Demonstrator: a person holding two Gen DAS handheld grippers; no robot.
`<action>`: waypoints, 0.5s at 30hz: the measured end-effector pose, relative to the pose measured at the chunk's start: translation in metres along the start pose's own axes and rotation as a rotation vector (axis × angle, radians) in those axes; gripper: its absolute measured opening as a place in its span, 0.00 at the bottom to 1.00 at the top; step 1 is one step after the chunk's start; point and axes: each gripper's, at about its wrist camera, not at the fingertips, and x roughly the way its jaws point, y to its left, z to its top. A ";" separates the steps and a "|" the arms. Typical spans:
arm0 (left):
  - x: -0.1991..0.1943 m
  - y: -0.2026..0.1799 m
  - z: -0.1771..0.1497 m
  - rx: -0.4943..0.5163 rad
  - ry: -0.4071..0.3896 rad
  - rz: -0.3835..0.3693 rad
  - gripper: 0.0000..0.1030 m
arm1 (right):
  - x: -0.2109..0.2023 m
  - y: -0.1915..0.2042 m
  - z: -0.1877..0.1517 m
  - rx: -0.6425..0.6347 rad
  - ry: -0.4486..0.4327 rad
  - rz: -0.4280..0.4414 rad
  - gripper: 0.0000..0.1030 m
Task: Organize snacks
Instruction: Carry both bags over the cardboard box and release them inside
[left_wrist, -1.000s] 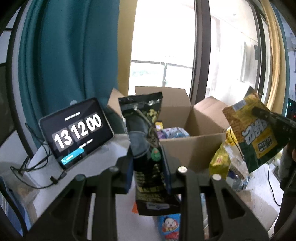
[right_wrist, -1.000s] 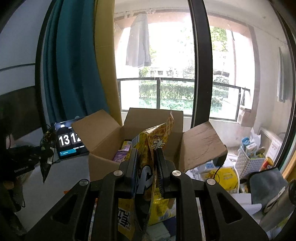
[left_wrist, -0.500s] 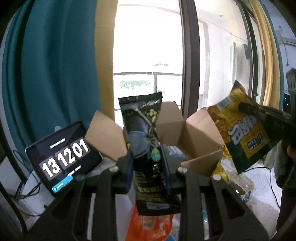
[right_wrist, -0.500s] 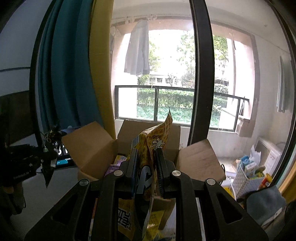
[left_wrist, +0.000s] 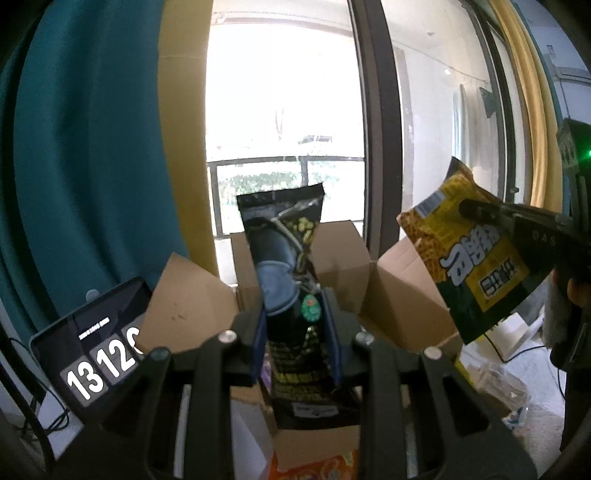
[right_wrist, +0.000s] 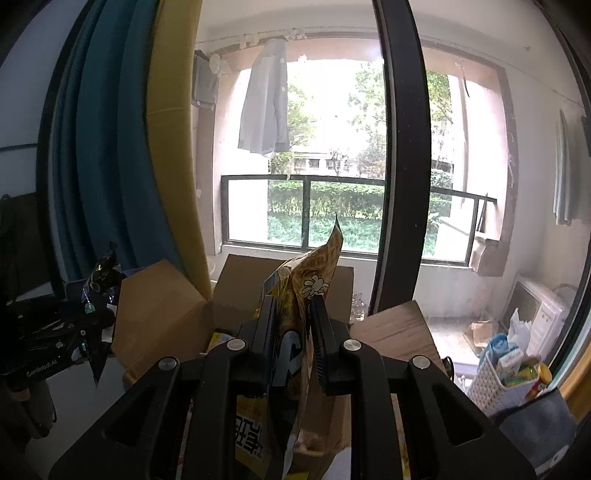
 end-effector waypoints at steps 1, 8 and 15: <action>0.004 0.000 0.000 0.002 0.002 0.001 0.27 | 0.005 -0.001 0.001 -0.004 0.001 -0.003 0.19; 0.038 0.000 0.000 0.025 0.033 -0.008 0.27 | 0.051 -0.011 -0.010 0.002 0.056 -0.040 0.19; 0.073 0.002 0.002 0.009 0.089 -0.007 0.28 | 0.092 -0.017 -0.017 -0.030 0.138 -0.113 0.20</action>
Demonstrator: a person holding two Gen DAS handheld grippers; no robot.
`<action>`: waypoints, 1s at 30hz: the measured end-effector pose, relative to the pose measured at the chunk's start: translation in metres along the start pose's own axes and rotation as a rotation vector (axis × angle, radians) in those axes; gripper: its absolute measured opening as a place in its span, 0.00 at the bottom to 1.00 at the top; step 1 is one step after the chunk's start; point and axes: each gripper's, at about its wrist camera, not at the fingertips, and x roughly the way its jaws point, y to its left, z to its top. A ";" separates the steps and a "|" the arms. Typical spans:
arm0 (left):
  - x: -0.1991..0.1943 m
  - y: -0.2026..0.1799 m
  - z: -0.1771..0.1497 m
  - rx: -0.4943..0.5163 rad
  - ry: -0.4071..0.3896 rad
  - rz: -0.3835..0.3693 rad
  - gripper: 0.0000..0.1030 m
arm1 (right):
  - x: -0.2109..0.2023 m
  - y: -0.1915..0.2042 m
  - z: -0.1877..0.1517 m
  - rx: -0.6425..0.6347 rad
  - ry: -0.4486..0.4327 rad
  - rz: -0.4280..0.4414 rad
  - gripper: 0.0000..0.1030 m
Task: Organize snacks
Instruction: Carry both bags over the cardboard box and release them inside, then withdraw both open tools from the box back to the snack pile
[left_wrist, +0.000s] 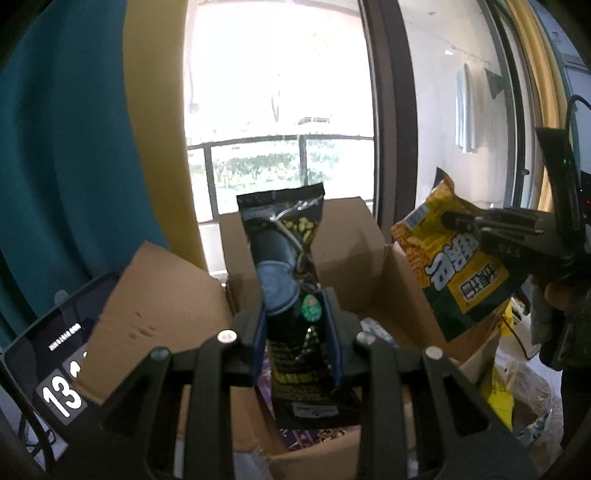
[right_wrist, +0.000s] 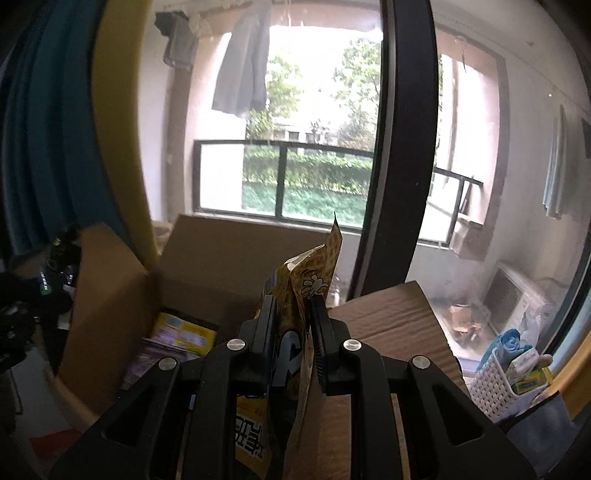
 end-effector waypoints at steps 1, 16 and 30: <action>0.003 0.000 0.000 -0.007 0.007 -0.003 0.29 | 0.004 0.001 0.000 -0.009 0.013 -0.003 0.20; -0.018 0.007 0.006 -0.062 -0.009 -0.014 0.58 | -0.021 0.008 -0.003 -0.025 0.021 -0.005 0.33; -0.080 -0.003 -0.006 -0.076 -0.042 -0.038 0.59 | -0.089 0.024 -0.019 -0.013 0.005 0.021 0.33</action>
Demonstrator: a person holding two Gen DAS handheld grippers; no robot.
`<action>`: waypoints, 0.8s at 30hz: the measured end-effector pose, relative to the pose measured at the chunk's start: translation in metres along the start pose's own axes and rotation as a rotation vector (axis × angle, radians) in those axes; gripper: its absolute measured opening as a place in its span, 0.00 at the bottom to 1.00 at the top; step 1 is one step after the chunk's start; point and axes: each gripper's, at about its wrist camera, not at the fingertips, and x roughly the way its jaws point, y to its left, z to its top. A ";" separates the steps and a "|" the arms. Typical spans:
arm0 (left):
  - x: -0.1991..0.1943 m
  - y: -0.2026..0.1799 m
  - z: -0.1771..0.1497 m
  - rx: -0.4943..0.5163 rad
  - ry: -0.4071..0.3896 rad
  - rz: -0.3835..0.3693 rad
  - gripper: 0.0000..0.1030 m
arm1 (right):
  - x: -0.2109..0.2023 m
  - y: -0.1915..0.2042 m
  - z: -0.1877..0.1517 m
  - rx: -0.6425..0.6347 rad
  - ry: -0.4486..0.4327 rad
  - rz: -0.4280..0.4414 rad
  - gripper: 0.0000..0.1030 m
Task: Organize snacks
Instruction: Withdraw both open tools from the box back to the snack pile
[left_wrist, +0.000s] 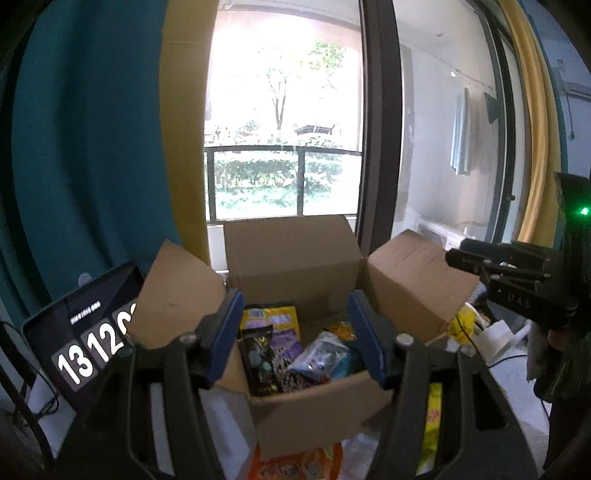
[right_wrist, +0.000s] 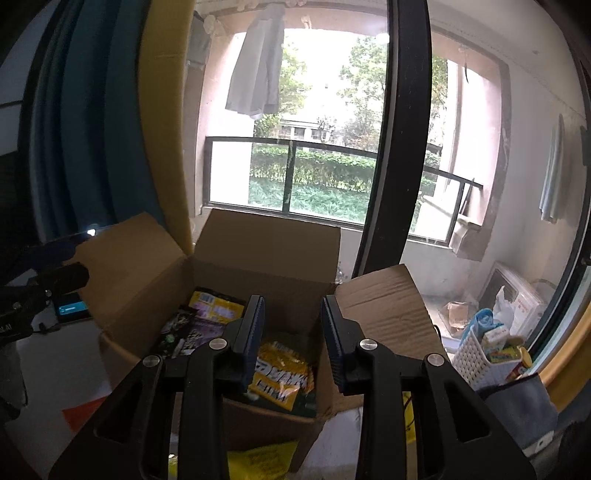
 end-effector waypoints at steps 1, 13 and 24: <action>-0.005 -0.001 -0.001 -0.004 0.002 -0.003 0.60 | -0.006 0.002 -0.002 0.006 -0.002 0.008 0.33; -0.042 -0.011 -0.040 -0.029 0.058 -0.056 0.65 | -0.062 0.027 -0.038 0.055 0.028 0.105 0.33; -0.069 -0.014 -0.079 -0.044 0.113 -0.074 0.65 | -0.085 0.044 -0.075 0.070 0.090 0.122 0.61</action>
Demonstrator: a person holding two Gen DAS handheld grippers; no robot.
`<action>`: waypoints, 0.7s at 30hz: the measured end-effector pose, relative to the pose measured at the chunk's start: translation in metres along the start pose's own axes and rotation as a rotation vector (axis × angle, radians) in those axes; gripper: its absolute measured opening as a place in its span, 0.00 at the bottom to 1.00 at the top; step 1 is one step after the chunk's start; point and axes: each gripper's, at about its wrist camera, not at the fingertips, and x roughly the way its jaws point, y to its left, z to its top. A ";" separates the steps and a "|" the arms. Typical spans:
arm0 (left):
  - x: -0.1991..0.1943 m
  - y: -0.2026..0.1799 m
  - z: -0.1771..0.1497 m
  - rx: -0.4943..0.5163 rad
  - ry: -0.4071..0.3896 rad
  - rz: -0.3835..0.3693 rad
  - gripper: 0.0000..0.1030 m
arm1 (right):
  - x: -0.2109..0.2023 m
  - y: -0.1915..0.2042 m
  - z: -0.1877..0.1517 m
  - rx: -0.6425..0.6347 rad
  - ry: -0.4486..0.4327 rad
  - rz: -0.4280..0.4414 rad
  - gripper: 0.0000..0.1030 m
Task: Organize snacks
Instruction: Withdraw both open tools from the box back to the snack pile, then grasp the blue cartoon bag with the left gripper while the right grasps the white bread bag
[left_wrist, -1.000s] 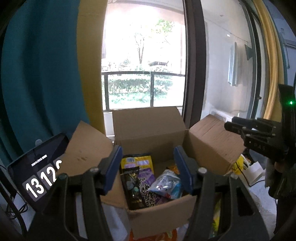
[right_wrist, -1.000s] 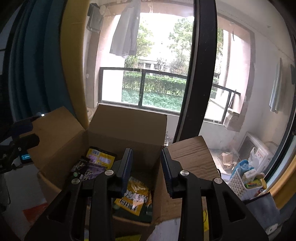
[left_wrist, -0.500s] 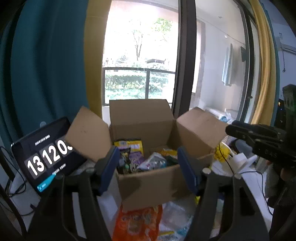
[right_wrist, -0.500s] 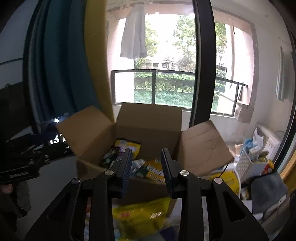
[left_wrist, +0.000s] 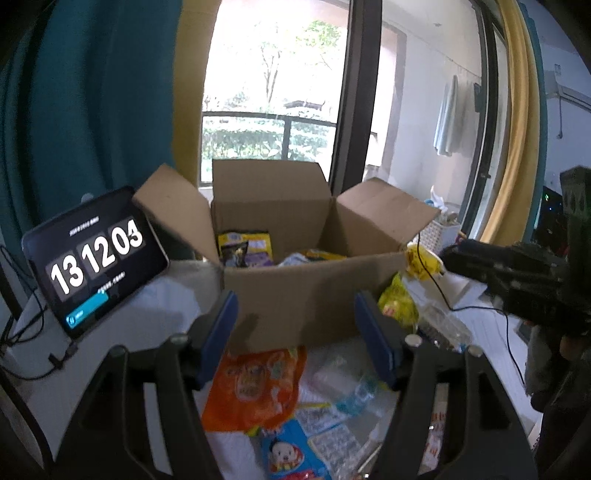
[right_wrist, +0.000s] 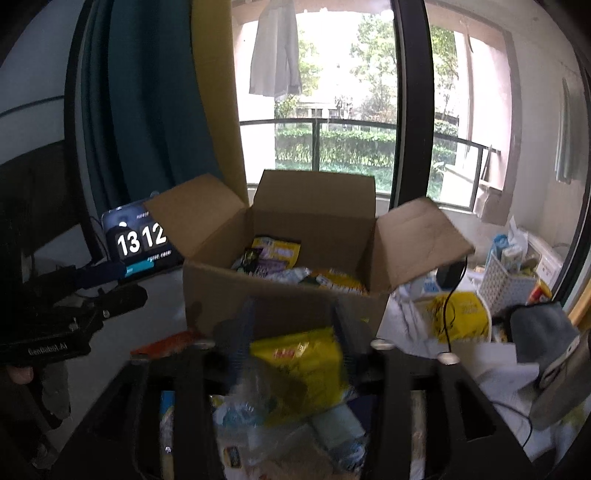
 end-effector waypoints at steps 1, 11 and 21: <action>-0.001 0.001 -0.004 -0.005 0.004 0.001 0.66 | -0.001 0.001 -0.004 0.002 0.007 0.006 0.64; -0.021 0.015 -0.046 -0.054 0.063 0.018 0.66 | 0.002 0.020 -0.061 -0.007 0.141 0.089 0.82; -0.026 0.017 -0.081 -0.098 0.125 0.018 0.66 | 0.006 0.041 -0.104 -0.036 0.217 0.175 0.84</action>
